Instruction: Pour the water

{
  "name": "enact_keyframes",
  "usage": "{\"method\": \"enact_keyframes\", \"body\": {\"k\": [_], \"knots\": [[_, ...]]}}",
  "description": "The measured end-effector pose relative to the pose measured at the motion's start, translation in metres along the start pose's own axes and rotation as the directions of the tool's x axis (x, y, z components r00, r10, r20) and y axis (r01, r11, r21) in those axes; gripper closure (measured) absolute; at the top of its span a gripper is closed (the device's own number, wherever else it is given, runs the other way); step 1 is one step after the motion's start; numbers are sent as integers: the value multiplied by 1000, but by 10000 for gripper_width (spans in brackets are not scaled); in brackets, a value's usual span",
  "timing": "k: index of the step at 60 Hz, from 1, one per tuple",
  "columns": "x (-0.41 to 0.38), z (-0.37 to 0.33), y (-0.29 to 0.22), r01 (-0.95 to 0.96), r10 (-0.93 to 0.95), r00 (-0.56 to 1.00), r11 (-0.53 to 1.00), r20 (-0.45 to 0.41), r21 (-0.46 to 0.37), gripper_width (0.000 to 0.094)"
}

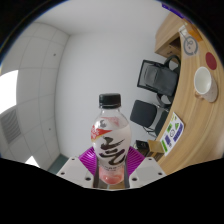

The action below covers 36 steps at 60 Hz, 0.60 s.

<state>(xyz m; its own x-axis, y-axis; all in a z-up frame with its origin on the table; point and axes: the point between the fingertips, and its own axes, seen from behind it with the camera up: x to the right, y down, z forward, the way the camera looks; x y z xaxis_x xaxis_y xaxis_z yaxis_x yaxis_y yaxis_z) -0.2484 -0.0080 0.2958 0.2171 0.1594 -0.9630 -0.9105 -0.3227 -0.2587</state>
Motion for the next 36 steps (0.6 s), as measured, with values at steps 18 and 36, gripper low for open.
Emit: {"method": "enact_keyframes", "body": {"k": [18, 36], "knots": [[105, 10, -117, -680, 672, 733, 729, 108, 84, 591], [139, -12, -116, -722, 724, 690, 688, -7, 73, 592]]}}
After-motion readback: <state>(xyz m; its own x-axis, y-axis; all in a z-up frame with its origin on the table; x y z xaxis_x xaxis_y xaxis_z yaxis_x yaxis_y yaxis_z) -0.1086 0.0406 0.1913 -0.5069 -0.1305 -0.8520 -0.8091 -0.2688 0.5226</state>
